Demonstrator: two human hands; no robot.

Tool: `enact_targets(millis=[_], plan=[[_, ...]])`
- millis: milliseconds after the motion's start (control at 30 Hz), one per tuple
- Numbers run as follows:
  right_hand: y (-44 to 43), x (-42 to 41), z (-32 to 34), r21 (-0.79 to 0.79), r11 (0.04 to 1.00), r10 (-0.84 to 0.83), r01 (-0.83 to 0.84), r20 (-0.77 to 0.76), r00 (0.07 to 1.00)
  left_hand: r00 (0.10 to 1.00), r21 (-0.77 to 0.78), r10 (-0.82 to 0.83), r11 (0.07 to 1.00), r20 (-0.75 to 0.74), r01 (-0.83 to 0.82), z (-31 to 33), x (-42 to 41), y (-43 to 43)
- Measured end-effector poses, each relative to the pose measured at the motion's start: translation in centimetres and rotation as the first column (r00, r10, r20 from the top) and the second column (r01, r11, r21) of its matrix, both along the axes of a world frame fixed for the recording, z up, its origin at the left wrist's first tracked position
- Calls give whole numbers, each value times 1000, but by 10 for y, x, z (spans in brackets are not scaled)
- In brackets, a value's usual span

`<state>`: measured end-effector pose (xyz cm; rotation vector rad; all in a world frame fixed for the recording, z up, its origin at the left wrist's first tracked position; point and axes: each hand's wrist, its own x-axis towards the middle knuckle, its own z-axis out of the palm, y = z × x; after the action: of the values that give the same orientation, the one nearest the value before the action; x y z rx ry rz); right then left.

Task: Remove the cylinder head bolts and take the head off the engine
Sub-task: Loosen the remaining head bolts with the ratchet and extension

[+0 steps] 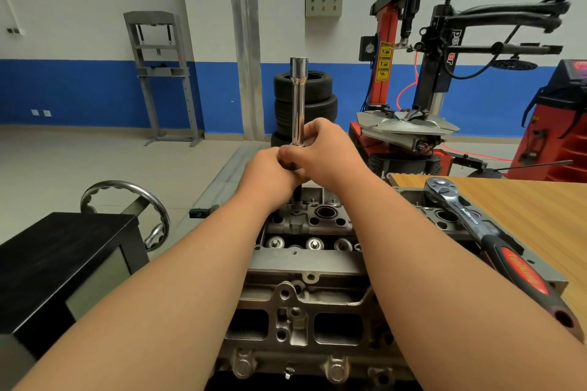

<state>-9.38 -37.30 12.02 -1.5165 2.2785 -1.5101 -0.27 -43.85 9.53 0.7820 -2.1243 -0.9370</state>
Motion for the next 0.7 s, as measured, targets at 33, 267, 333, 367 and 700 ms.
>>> enact_targets(millis=[33, 267, 333, 367, 700], plan=[[1, 0, 1, -8, 1000, -4, 4, -40, 999, 1000, 24, -13, 1000, -13, 13, -1, 0, 1], [10, -1, 6, -31, 987, 156, -156, -8, 988, 994, 87, -89, 993, 58, 84, -5, 5, -2], [7, 1, 4, -23, 988, 155, -155, 15, 988, 997, 94, -34, 995, 71, 27, -3, 4, -2], [5, 2, 3, -12, 992, 129, -129, 18, 991, 996, 95, -16, 995, 82, 8, -2, 4, -2], [7, -1, 2, 43, 987, 154, -156, 34, 987, 995, 115, -56, 992, 88, 46, -5, 6, -3]])
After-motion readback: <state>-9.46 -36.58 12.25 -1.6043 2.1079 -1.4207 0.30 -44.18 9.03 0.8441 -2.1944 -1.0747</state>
